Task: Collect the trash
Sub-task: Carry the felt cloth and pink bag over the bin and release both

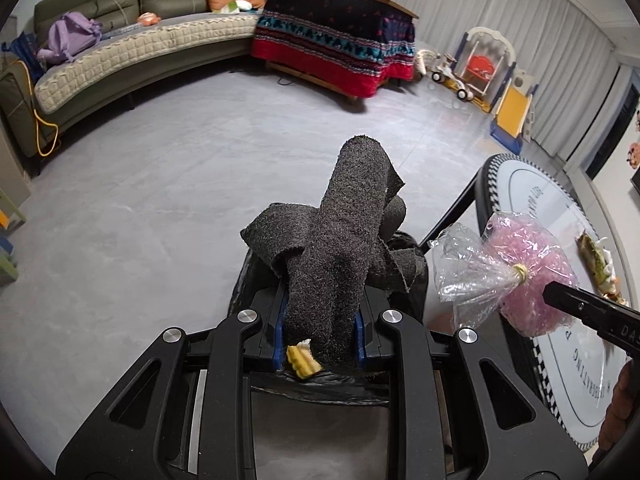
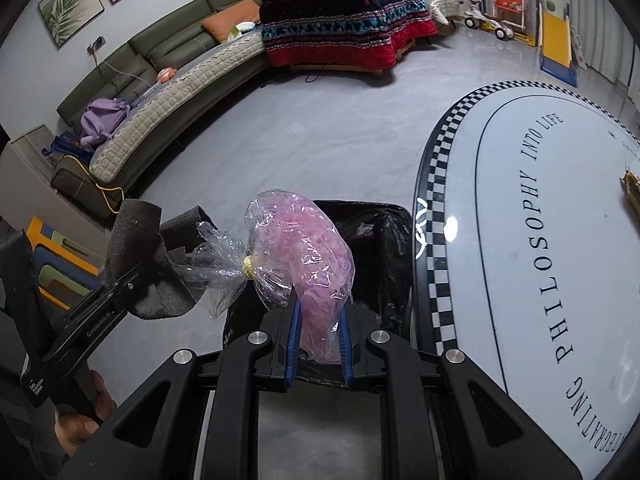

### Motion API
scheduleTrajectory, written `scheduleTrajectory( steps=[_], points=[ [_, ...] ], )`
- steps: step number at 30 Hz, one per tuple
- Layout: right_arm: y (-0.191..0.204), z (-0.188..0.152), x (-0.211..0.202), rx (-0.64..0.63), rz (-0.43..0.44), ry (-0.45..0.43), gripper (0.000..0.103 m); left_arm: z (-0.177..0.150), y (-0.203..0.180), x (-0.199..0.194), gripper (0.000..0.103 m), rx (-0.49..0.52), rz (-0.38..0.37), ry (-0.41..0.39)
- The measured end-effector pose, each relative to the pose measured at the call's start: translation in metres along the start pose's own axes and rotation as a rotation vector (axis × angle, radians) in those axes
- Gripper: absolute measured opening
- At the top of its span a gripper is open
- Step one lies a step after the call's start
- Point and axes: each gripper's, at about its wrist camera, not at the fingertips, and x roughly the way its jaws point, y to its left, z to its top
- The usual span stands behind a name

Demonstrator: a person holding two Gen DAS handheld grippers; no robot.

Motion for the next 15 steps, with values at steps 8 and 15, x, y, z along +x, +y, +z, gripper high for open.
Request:
scheduleTrajectory(
  steps=[8, 15],
  points=[
    [0.015, 0.006, 0.022, -0.002, -0.007, 0.023, 0.034, 0.003, 0.019, 0.013, 0.030, -0.016, 0.060, 0.033],
    [0.018, 0.013, 0.013, 0.020, -0.019, -0.028, 0.071, 0.005, 0.025, 0.014, 0.097, -0.013, 0.121, -0.010]
  ],
)
